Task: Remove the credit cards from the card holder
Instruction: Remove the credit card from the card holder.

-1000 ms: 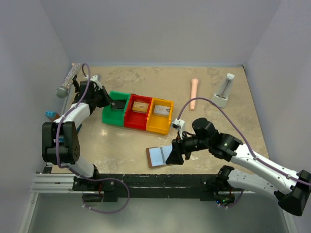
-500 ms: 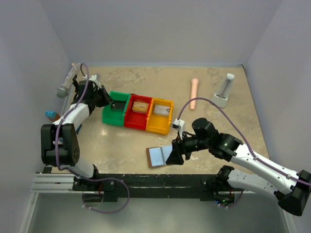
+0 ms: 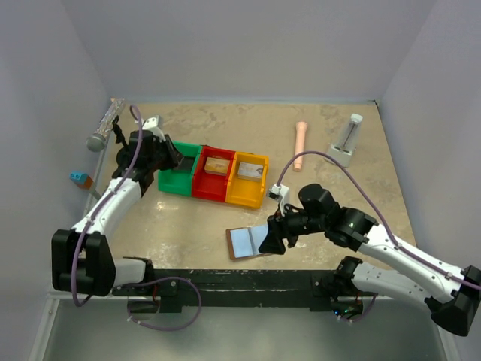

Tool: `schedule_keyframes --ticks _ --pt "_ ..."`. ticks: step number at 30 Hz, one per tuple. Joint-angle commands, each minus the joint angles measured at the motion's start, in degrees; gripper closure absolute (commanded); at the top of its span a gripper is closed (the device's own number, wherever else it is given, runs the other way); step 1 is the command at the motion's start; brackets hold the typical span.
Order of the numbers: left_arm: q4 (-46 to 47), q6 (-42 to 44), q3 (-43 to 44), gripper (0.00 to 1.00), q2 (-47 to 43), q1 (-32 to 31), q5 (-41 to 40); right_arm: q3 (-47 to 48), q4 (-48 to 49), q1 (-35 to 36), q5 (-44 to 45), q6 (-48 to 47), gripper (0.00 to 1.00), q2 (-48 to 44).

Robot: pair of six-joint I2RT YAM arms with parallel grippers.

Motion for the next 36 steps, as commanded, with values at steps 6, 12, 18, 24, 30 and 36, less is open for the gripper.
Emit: schedule_keyframes --ticks 6,12,18,24,30,36 --pt "-7.7 -6.5 -2.5 1.0 -0.9 -2.9 -13.8 0.1 -0.8 0.0 6.4 1.1 0.39 -0.8" --pt "-9.6 -8.0 -0.4 1.0 5.2 -6.4 -19.6 -0.7 -0.6 -0.1 7.3 2.3 0.39 -1.0" --pt "-11.2 -9.5 4.0 1.0 12.5 -7.3 -26.4 -0.4 -0.9 0.0 7.5 2.3 0.39 -1.0" --pt "-10.8 -9.1 6.6 1.0 17.1 -7.3 -29.4 0.1 -1.4 0.0 8.1 2.1 0.39 -1.1" --pt "-10.9 -7.6 9.6 1.0 19.9 -7.9 -30.5 0.6 -1.4 0.0 8.2 1.4 0.4 -0.3" --pt "-12.2 -6.8 11.9 1.0 21.7 -8.0 -29.9 1.0 -1.2 0.0 8.2 1.2 0.4 0.5"
